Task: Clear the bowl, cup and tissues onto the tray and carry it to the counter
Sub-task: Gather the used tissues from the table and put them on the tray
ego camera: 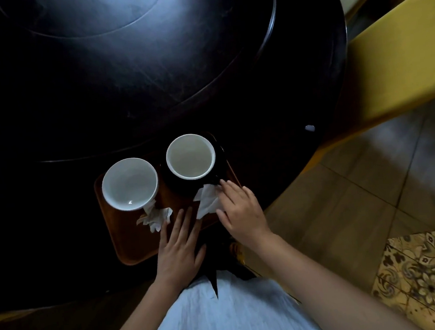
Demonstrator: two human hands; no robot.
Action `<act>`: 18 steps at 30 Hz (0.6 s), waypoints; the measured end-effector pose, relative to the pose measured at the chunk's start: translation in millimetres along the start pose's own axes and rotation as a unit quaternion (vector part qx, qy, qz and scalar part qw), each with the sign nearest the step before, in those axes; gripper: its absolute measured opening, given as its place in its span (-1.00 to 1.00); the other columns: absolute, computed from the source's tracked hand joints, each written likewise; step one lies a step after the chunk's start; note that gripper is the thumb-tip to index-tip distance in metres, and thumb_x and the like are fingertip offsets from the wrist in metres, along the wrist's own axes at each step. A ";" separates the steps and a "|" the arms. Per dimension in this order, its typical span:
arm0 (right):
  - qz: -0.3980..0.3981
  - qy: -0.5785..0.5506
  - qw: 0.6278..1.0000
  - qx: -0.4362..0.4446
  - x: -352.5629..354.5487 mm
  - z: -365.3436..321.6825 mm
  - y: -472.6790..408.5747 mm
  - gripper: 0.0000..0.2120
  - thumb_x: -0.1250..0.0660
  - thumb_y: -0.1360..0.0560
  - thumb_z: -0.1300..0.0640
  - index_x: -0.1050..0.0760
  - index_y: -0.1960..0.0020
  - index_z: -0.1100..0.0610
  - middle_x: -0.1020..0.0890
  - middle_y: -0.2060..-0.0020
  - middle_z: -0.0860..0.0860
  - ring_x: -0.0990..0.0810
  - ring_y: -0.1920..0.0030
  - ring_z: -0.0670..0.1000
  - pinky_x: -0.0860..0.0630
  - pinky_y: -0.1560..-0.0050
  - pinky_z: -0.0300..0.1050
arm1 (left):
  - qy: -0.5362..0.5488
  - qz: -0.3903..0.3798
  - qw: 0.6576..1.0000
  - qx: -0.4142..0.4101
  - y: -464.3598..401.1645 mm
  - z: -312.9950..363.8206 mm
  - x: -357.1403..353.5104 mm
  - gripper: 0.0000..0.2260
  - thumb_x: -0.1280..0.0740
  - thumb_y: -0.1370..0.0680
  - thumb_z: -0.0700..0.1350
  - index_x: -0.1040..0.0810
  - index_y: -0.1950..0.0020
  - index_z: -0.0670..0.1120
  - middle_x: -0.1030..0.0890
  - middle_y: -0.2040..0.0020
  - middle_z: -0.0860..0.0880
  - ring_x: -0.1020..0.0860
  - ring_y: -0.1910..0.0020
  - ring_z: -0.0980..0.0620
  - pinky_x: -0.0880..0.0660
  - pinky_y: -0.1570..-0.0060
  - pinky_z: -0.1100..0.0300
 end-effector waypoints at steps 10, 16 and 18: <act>0.024 -0.017 0.998 0.056 -4.1 -5.2 -2.8 -0.77 -0.43 -0.31 0.35 -0.60 0.05 0.19 -0.64 0.06 0.13 -0.59 0.13 0.10 -0.64 0.25 -0.10 | -0.007 -0.021 1.000 0.007 -0.4 -0.6 -2.3 -0.44 -0.10 -0.48 0.14 -0.21 -0.44 -0.03 -0.25 -0.49 -0.10 0.04 -0.51 0.00 0.10 -0.43 -0.10; -0.001 -0.045 0.999 0.018 -3.8 1.6 -12.3 -0.79 -0.43 -0.26 0.47 -0.58 0.13 0.32 -0.56 0.28 0.19 -0.57 0.31 0.16 -0.56 0.47 -0.05 | -0.017 -0.028 0.999 0.005 -1.7 1.1 2.5 -0.46 -0.11 -0.46 0.14 -0.29 -0.39 -0.06 -0.34 -0.44 -0.13 -0.10 -0.46 -0.05 0.11 -0.41 -0.08; 0.026 -0.067 0.997 0.000 6.1 5.8 -8.0 -0.85 -0.42 -0.31 0.45 -0.59 0.15 0.31 -0.59 0.28 0.18 -0.59 0.30 0.14 -0.59 0.43 -0.02 | -0.013 -0.026 1.000 0.003 -2.5 2.5 3.5 -0.46 -0.11 -0.46 0.13 -0.29 -0.39 -0.06 -0.36 -0.43 -0.14 -0.12 -0.46 -0.06 0.10 -0.40 -0.09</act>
Point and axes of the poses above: each hand's wrist, its own y-axis away from the middle knuckle, its own x-axis out of the back of the hand, z = x × y, the point moved 9 cm from there along -y, towards the middle knuckle
